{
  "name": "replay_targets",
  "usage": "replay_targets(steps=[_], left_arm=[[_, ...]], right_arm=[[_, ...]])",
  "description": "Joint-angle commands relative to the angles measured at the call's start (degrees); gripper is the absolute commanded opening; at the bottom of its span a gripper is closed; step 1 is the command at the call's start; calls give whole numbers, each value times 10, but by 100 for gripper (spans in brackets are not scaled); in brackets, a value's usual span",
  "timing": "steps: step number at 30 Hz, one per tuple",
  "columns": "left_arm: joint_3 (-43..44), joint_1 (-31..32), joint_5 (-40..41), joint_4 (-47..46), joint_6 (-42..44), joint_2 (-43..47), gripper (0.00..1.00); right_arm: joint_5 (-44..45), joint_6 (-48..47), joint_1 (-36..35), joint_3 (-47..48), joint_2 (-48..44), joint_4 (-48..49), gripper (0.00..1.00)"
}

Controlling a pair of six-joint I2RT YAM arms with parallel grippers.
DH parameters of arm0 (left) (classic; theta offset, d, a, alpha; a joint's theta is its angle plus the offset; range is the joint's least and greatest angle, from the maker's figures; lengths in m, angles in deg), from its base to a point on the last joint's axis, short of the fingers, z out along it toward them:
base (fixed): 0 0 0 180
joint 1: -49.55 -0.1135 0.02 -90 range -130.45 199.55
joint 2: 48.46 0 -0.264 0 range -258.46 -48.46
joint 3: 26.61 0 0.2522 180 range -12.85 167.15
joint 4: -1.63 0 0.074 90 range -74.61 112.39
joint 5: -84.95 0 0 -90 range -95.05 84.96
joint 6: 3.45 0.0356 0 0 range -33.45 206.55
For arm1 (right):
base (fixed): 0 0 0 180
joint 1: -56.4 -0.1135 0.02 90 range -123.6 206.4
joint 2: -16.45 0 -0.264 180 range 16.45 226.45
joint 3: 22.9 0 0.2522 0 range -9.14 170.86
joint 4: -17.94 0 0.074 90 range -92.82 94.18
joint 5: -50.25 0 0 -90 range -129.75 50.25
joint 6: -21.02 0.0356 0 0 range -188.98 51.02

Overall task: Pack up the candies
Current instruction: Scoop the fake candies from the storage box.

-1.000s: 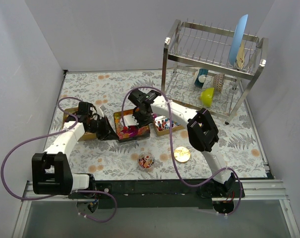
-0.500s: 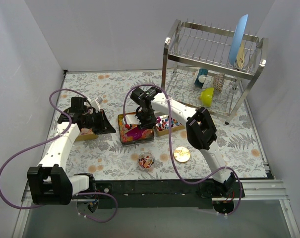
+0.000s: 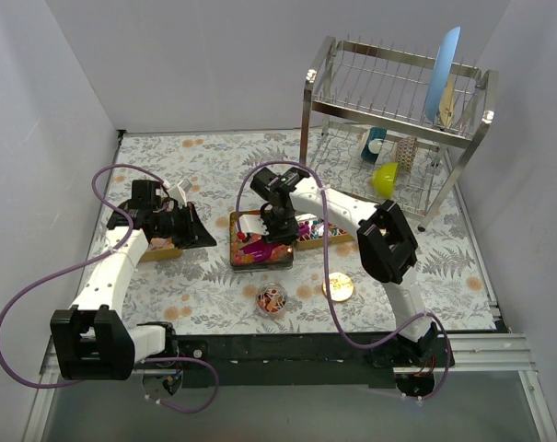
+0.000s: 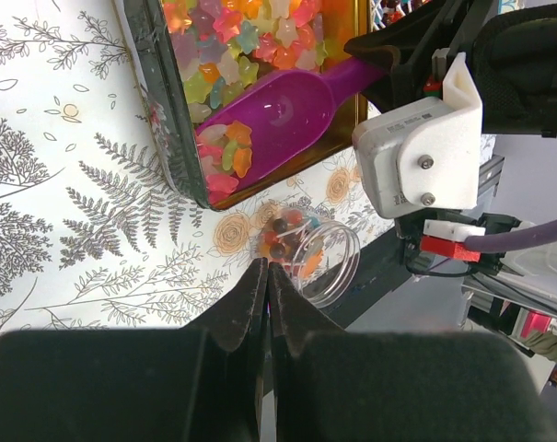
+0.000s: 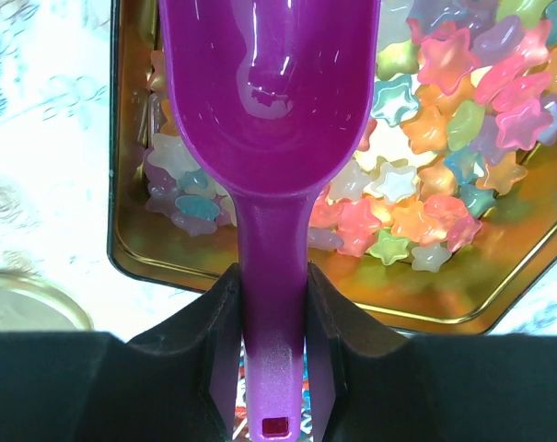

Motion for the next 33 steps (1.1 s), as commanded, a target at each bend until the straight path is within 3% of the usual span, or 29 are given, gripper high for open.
replay_targets(steps=[1, 5, 12, 21, 28, 33], left_arm=[[7, -4, -20, -11, 9, 10, 0], [8, -4, -23, -14, 8, 7, 0], [6, -4, -24, -23, -1, 5, 0], [-6, -5, -18, -34, 4, -4, 0], [-11, -4, -22, -38, 6, -16, 0], [-15, -5, -20, -41, 7, -18, 0]], right_arm=[[15, 30, 9, -10, -8, -16, 1], [37, 49, 9, 45, 13, -52, 1], [80, 44, 9, 26, -2, -45, 1], [20, 42, 26, -43, -47, -1, 1], [23, 65, 29, 54, -15, -82, 1], [8, 77, 29, 15, -35, -70, 1]])
